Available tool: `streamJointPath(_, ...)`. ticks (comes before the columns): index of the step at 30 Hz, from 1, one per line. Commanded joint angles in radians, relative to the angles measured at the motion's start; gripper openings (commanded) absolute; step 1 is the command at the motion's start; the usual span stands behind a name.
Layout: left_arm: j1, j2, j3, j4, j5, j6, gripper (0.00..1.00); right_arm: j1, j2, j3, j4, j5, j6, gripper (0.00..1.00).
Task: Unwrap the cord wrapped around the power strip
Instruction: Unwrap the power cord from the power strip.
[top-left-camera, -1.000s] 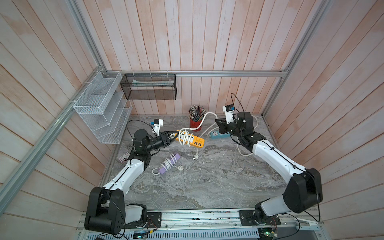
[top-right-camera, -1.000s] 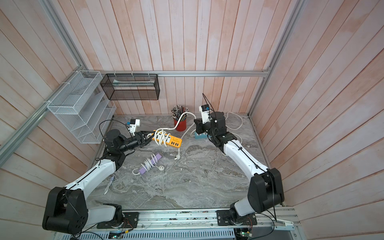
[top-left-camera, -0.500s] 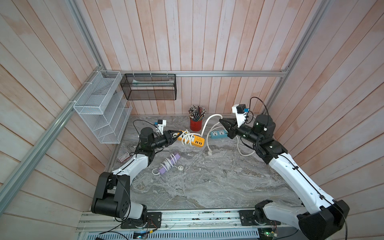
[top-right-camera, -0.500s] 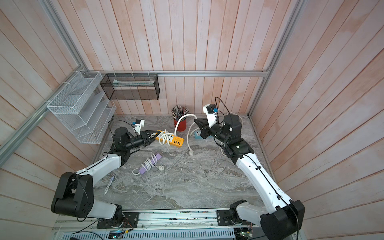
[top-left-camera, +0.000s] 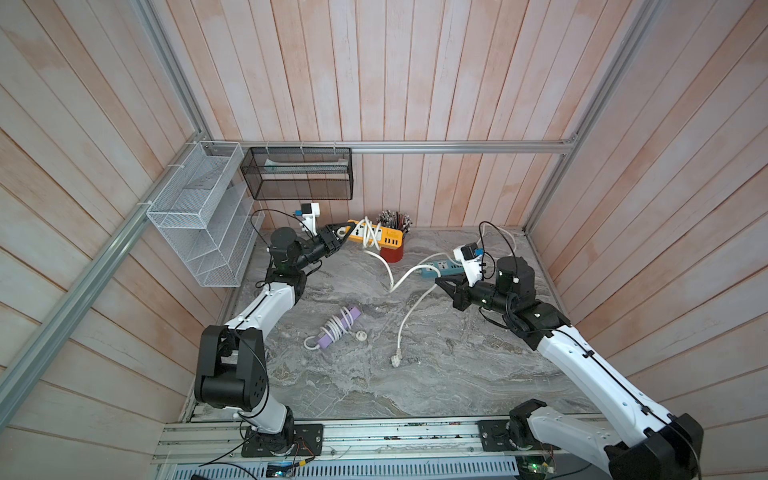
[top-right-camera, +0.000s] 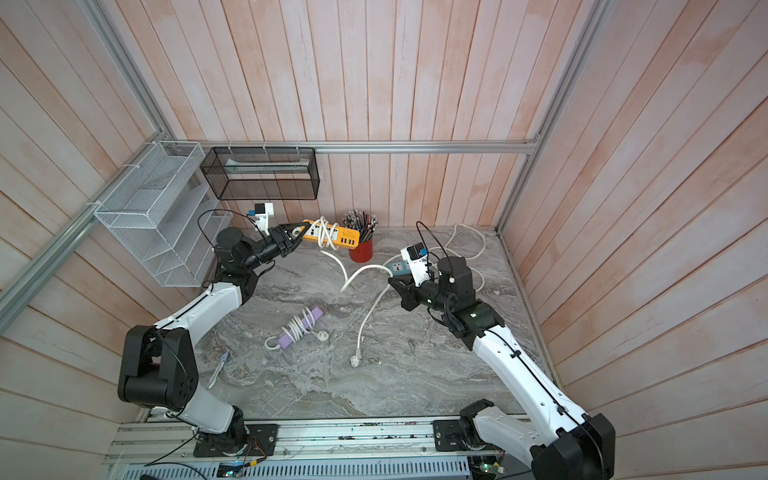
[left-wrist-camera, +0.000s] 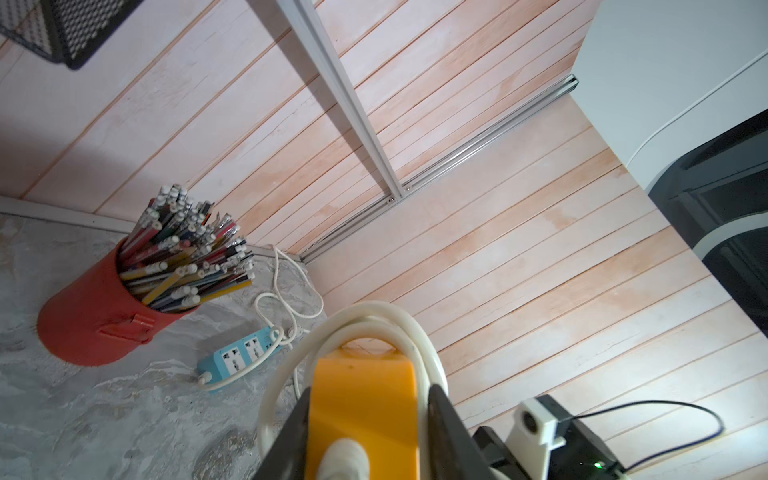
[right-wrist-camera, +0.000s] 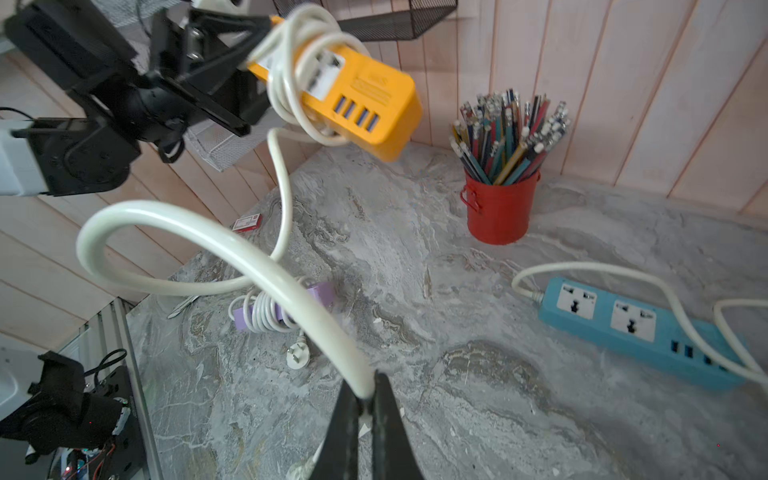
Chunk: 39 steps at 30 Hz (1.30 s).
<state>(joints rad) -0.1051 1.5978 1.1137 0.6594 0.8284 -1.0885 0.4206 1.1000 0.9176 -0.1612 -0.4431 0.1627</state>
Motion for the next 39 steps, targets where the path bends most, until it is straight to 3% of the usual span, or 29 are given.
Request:
streamJointPath(1,0.005,-0.007,0.062,0.142,0.0,-0.065,0.0,-0.055,0.079,-0.042,0.006,0.042,0.1,0.0)
streamJointPath(10,-0.03,-0.094,-0.075,0.216,0.035,-0.167,0.0,-0.19,0.399,-0.002,0.063,0.058,0.165,0.0)
streamJointPath(20,-0.106,-0.244,-0.4,0.165,0.011,-0.126,0.0,-0.238,0.483,0.205,0.097,0.144,0.162,0.0)
streamJointPath(27,-0.136,-0.241,-0.529,0.179,-0.046,-0.083,0.0,-0.237,0.426,0.338,0.124,0.083,0.153,0.0)
streamJointPath(32,-0.133,-0.205,-0.457,0.064,-0.105,0.053,0.0,-0.238,0.334,0.361,0.109,0.022,0.144,0.0)
streamJointPath(39,-0.075,-0.069,-0.333,0.025,-0.169,0.139,0.0,-0.238,0.155,0.325,0.067,-0.037,0.135,0.0)
